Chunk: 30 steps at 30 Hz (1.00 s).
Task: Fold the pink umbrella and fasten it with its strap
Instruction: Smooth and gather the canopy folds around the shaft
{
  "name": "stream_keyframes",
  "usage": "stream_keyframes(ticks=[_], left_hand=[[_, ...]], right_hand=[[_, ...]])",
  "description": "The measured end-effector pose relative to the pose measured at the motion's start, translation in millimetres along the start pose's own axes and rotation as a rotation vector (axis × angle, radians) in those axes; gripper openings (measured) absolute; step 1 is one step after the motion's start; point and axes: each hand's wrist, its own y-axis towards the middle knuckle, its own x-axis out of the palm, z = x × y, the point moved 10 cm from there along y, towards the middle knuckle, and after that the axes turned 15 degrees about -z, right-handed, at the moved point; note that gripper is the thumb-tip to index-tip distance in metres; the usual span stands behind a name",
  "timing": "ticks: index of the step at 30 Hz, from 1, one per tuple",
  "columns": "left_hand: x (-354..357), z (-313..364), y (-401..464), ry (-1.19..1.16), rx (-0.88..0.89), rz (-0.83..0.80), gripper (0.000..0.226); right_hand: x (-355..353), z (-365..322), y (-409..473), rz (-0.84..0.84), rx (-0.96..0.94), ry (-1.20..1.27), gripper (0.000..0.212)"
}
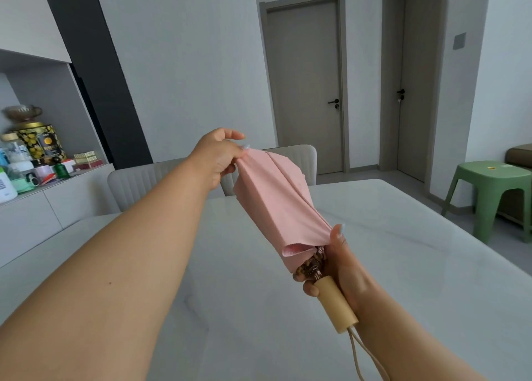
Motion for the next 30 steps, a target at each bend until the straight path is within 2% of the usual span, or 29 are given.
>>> stream_keyframes(ticks=[2, 4, 6, 9, 10, 13, 15, 18, 20, 24, 26, 30], left_hand=[[1, -12, -1, -0.101, -0.023, 0.006, 0.021], [2, -22, 0, -0.049, -0.045, 0.044, 0.024], [5, -29, -2, -0.043, -0.082, 0.094, 0.028], [15, -36, -9, -0.102, -0.16, 0.163, 0.055], [17, -35, -10, -0.032, -0.175, 0.184, 0.049], [24, -28, -13, 0.342, -0.201, 0.204, 0.02], [21, -26, -17, 0.444, -0.19, 0.258, 0.023], [14, -30, -21, 0.481, -0.13, 0.359, 0.032], [14, -41, -23, 0.488, -0.158, 0.372, 0.036], [17, -74, -19, 0.296, -0.313, 0.288, 0.039], [15, -74, -14, 0.26, -0.325, 0.263, 0.044], [6, -48, -12, 0.408, -0.235, 0.317, 0.051]], right_hand=[[0, 0, 0, -0.004, -0.003, -0.01, 0.097], [-4, 0, -2, 0.032, 0.009, -0.063, 0.099], [-8, -3, -7, 0.085, 0.018, -0.167, 0.087], [-8, -7, -11, 0.131, 0.016, -0.266, 0.058], [-7, -8, -11, 0.137, 0.013, -0.289, 0.056], [-9, -7, -11, 0.149, 0.007, -0.298, 0.065], [-8, -7, -9, 0.131, 0.005, -0.259, 0.073], [-5, -10, -6, 0.085, -0.02, -0.207, 0.088], [-3, -10, -5, 0.068, -0.026, -0.183, 0.091], [-1, -8, -7, 0.069, -0.017, -0.191, 0.074], [1, -8, -7, 0.074, -0.011, -0.238, 0.069], [1, -8, -6, 0.08, -0.02, -0.272, 0.086]])
